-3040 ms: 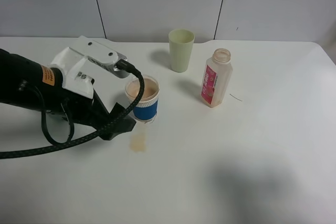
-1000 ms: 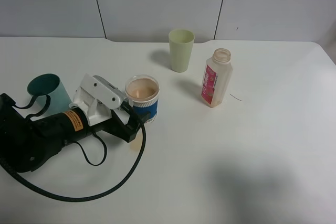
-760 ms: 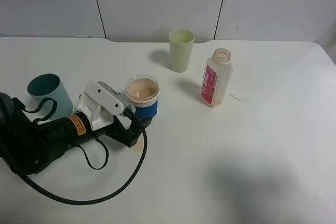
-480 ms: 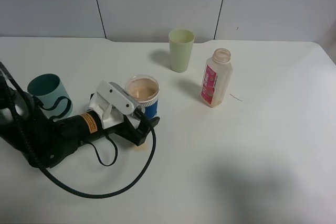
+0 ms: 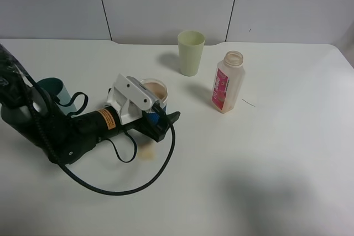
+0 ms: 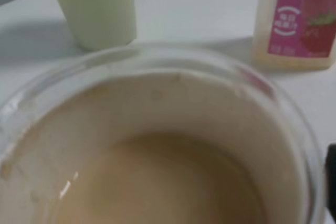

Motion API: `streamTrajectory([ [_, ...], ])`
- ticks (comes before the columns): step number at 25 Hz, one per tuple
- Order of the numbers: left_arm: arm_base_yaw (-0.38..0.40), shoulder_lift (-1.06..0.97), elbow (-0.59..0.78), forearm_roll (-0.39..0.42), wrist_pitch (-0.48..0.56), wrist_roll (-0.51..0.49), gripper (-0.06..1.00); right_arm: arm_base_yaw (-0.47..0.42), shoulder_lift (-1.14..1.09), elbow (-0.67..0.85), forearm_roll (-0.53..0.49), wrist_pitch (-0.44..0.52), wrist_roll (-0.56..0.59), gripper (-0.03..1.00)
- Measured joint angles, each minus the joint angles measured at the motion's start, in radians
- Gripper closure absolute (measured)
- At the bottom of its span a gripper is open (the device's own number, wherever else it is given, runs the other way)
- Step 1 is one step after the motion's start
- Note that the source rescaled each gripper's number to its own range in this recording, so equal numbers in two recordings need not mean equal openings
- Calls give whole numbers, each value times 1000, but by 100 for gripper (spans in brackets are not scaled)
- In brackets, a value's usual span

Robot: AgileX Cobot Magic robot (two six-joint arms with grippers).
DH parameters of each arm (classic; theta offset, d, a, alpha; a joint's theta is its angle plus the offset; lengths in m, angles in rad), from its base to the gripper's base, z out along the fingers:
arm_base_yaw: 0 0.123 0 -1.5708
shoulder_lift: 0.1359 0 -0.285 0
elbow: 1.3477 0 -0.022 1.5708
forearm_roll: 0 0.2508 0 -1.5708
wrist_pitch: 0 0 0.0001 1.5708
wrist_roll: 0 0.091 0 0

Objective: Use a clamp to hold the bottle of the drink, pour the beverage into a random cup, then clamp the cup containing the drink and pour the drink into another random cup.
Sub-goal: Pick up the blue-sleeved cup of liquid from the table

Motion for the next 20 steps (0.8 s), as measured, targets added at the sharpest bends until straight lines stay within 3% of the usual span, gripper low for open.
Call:
streamTrajectory([
  [15,2,48,-40,10,-4,-39,-3,0,0,0,0,0,0,-3],
  [16,2,48,-40,10,-4,-41,5,0,0,0,0,0,0,-3],
  [17,2,49,-40,10,-4,-41,23,0,0,0,0,0,0,-3],
  [20,2,52,-40,6,-8,-41,94,0,0,0,0,0,0,-3],
])
